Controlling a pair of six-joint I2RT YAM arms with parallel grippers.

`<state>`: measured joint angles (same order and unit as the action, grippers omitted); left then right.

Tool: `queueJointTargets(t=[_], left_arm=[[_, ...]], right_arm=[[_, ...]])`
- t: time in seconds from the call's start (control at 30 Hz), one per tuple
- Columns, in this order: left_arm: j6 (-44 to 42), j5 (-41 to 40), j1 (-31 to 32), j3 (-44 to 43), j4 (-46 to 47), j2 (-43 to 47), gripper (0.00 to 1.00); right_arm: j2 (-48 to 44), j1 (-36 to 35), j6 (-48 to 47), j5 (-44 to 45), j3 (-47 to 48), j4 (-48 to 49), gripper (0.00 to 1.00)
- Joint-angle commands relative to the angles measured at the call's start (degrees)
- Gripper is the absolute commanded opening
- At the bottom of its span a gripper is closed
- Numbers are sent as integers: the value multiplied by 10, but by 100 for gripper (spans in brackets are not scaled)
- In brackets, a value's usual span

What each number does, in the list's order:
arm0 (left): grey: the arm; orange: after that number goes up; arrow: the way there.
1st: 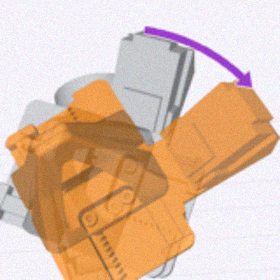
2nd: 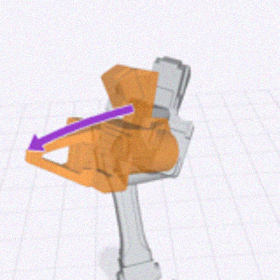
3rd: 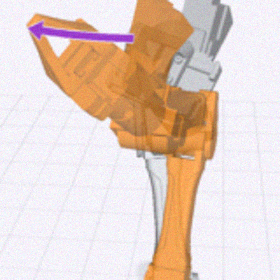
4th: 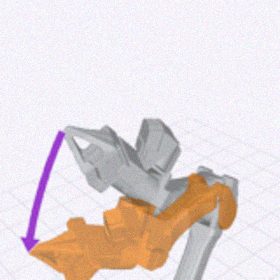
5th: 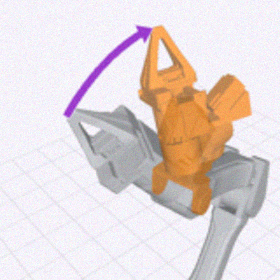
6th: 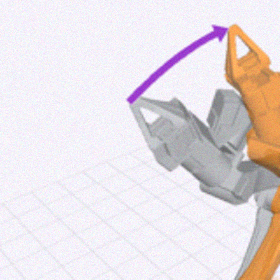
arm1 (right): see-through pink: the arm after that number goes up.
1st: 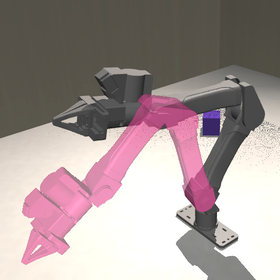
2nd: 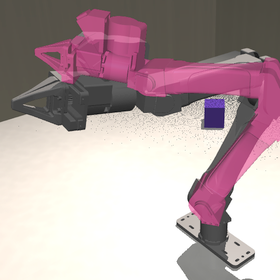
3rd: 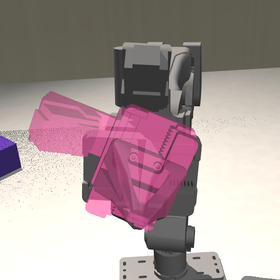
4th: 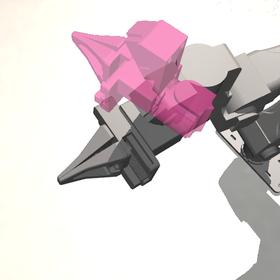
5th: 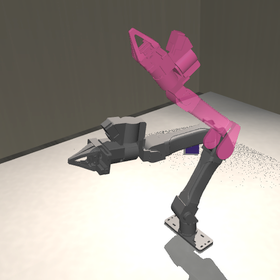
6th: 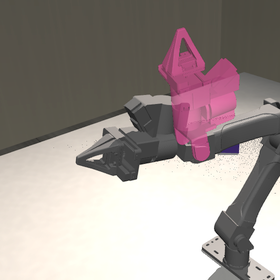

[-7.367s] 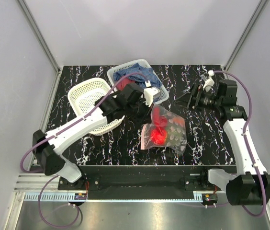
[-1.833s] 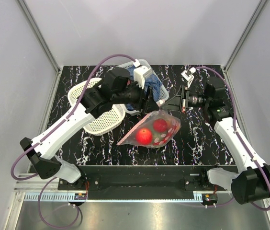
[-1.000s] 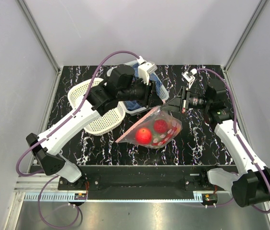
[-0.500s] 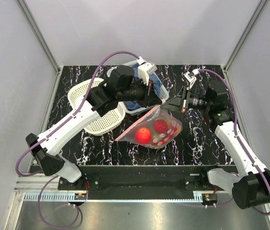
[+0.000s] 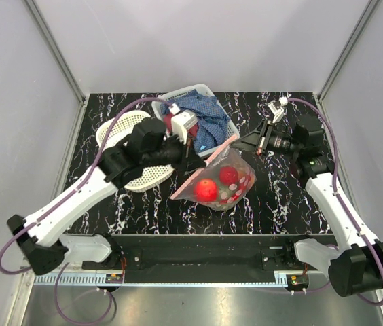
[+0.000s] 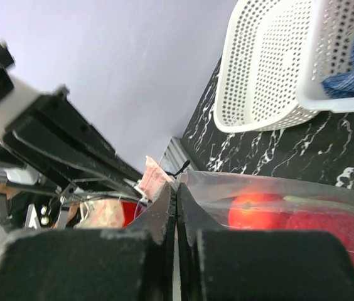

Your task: Open the zip-top bag and remove the fake food

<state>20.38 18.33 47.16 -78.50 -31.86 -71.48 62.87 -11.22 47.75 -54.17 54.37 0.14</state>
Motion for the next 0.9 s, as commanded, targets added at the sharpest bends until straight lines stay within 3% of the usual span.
queueJointTargets(t=[0.0, 0.33, 0.63, 0.73, 0.77, 0.83, 0.87], left_arm=[[13, -20, -2, 70, -36, 93, 0], [86, -26, -1, 220, -78, 250, 0], [97, 1, -1, 238, -121, 296, 0], [81, -18, -1, 209, -134, 286, 38], [77, -35, -2, 178, -136, 270, 57], [60, -47, -2, 139, -138, 247, 72], [56, -66, -4, 118, -142, 212, 75]], right_arm=[[16, 29, -20, 34, 27, 4, 0], [79, 32, -52, 0, 43, 21, 0], [112, 30, -35, -64, 36, 84, 0], [118, 31, -13, -105, 25, 134, 0], [119, 31, -8, -115, 21, 150, 0], [123, 30, -5, -145, 21, 162, 0], [124, 30, 7, -156, 21, 181, 0]])
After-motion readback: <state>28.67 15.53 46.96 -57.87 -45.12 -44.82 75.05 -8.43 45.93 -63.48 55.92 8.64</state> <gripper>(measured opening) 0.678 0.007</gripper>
